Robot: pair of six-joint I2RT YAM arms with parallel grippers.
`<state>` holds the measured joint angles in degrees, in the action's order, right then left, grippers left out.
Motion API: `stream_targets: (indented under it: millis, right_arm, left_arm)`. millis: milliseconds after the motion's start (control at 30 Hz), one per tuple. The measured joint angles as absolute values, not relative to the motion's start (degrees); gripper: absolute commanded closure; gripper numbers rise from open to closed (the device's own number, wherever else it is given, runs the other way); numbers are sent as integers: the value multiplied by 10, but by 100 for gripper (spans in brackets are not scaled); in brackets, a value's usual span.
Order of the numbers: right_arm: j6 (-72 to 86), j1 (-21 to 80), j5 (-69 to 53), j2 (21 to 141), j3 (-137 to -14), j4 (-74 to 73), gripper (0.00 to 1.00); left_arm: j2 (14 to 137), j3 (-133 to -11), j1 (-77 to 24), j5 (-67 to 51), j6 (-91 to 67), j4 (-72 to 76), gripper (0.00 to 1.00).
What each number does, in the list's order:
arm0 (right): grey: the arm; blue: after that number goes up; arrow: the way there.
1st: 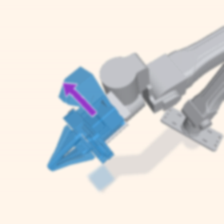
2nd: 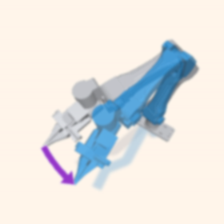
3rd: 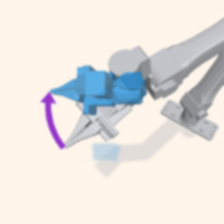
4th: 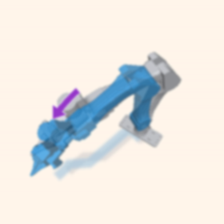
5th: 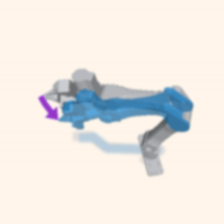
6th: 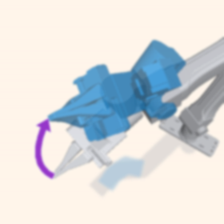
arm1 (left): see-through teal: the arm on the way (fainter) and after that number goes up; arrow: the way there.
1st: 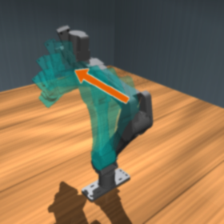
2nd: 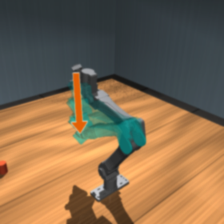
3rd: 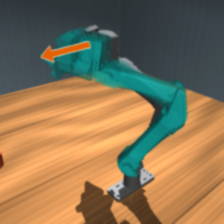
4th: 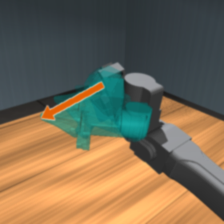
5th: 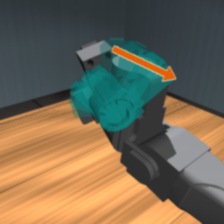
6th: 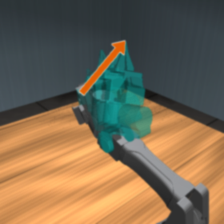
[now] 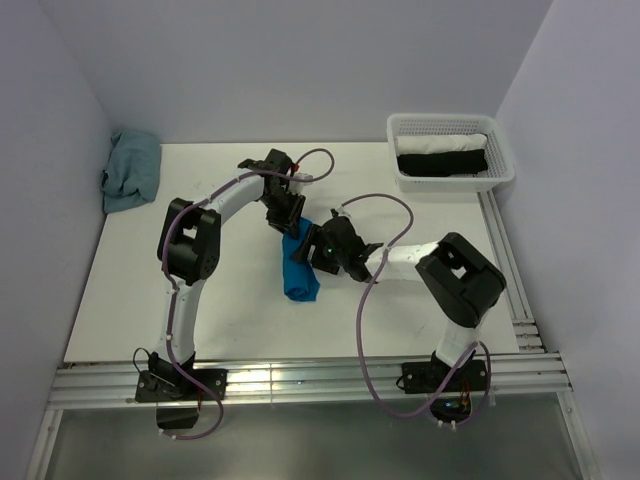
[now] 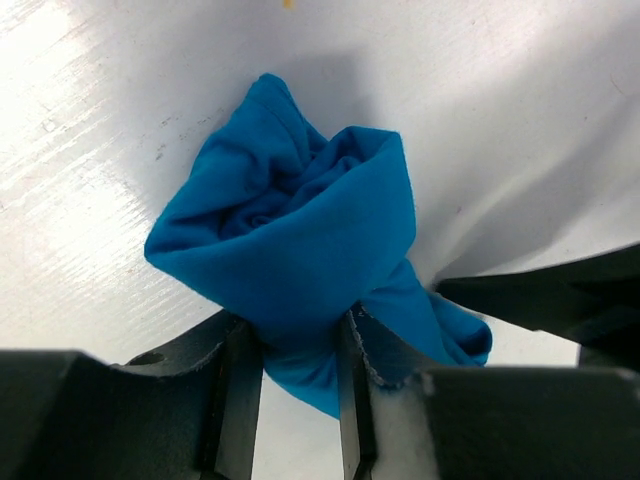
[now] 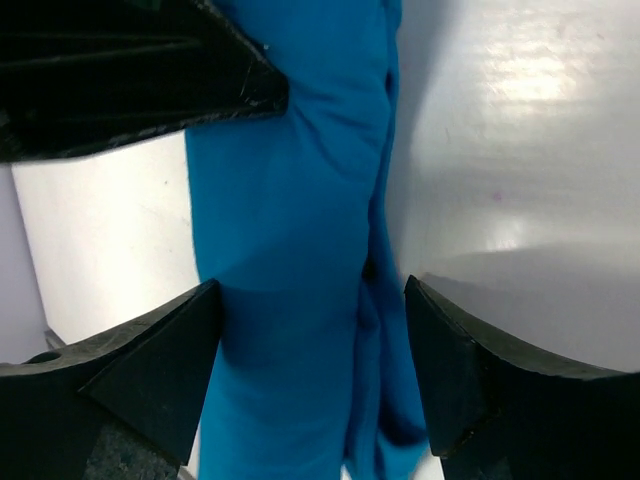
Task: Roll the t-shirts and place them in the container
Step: Place the rolled tshirt into the container
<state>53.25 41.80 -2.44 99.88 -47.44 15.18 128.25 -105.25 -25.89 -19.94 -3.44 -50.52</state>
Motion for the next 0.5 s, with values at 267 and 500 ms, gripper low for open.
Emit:
stream_targets:
  millis: [267, 500]
  right_arm:
    - [517, 415, -53, 1051, -519, 169, 19]
    - [529, 415, -55, 1061, -523, 181, 25]
  left_arm:
    - [1283, -1053, -260, -197, -25, -503, 65]
    - [1284, -1053, -260, -196, -24, -502, 66]
